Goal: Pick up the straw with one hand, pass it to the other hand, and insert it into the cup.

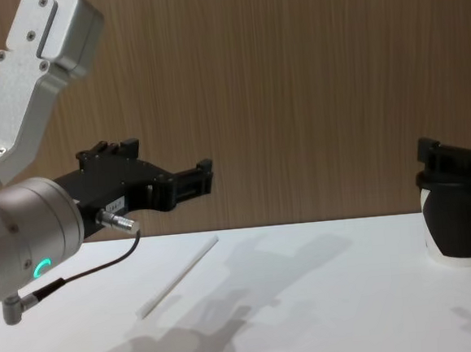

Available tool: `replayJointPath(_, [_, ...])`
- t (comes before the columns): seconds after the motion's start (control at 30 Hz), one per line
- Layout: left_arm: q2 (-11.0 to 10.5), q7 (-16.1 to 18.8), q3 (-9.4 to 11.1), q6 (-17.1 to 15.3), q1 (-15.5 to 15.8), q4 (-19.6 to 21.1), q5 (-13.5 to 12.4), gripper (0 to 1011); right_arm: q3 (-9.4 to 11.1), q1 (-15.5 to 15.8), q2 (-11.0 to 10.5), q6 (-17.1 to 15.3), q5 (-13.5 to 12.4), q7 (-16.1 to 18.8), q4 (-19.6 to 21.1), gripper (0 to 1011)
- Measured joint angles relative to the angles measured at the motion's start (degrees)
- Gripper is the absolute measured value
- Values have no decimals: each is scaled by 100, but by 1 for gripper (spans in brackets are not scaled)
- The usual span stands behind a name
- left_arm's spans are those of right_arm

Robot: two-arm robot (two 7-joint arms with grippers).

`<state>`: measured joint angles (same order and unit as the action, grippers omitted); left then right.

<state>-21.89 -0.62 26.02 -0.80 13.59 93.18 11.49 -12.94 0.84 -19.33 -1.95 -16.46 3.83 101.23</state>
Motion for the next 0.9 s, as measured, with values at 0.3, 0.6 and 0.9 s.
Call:
replayJointPath(0.3, [0,0,0,0,0,0,0,1003,0,0,0,0,0,0,0,1001])
replayJointPath(0.6, [0,0,0,0,0,0,0,1003,0,0,0,0,0,0,0,1001])
replayJointPath(0.9, [0,0,0,0,0,0,0,1003,0,0,0,0,0,0,0,1001])
